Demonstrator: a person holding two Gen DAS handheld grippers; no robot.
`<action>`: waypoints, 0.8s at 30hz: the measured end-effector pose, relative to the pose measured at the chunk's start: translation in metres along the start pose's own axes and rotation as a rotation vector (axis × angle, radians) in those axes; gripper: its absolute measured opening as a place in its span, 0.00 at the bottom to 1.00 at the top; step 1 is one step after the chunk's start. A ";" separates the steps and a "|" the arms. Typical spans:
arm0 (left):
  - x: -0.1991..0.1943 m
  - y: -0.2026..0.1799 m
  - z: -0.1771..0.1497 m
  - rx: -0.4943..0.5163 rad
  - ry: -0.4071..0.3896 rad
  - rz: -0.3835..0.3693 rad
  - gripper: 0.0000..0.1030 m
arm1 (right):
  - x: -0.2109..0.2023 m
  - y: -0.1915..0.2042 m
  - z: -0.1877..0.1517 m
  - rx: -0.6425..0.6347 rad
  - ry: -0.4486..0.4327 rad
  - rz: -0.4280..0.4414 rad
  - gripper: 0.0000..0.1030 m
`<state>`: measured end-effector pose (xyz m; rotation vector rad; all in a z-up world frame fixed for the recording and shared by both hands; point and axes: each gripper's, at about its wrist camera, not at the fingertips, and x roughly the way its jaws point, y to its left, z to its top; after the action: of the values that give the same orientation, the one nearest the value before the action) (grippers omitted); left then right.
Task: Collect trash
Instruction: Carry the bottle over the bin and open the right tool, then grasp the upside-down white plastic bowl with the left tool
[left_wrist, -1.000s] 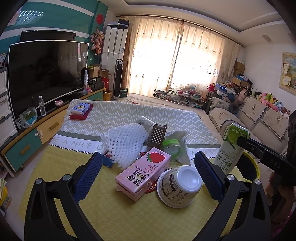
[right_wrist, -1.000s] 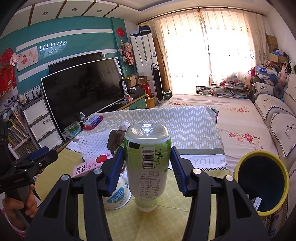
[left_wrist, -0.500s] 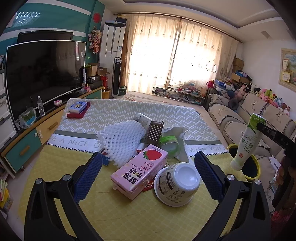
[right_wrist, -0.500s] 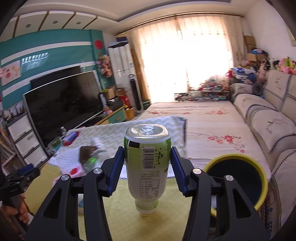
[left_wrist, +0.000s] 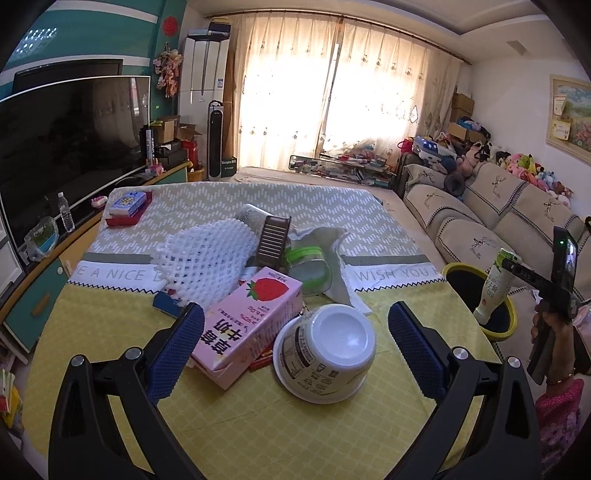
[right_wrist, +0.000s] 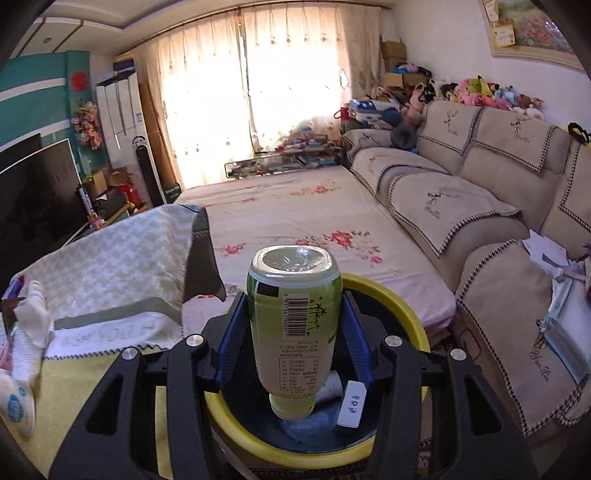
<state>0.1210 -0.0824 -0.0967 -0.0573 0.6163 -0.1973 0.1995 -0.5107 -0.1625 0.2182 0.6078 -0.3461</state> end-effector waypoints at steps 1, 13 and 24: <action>0.003 -0.004 -0.001 0.011 0.009 -0.010 0.95 | 0.004 -0.004 -0.004 0.010 0.004 -0.008 0.48; 0.037 -0.027 -0.018 0.075 0.089 -0.065 0.95 | -0.022 0.007 -0.023 0.019 -0.007 0.051 0.53; 0.069 -0.035 -0.026 0.168 0.114 -0.050 0.95 | -0.037 0.034 -0.035 0.007 0.008 0.157 0.53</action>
<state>0.1550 -0.1306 -0.1526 0.1011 0.7102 -0.3013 0.1655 -0.4597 -0.1651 0.2726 0.5934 -0.1959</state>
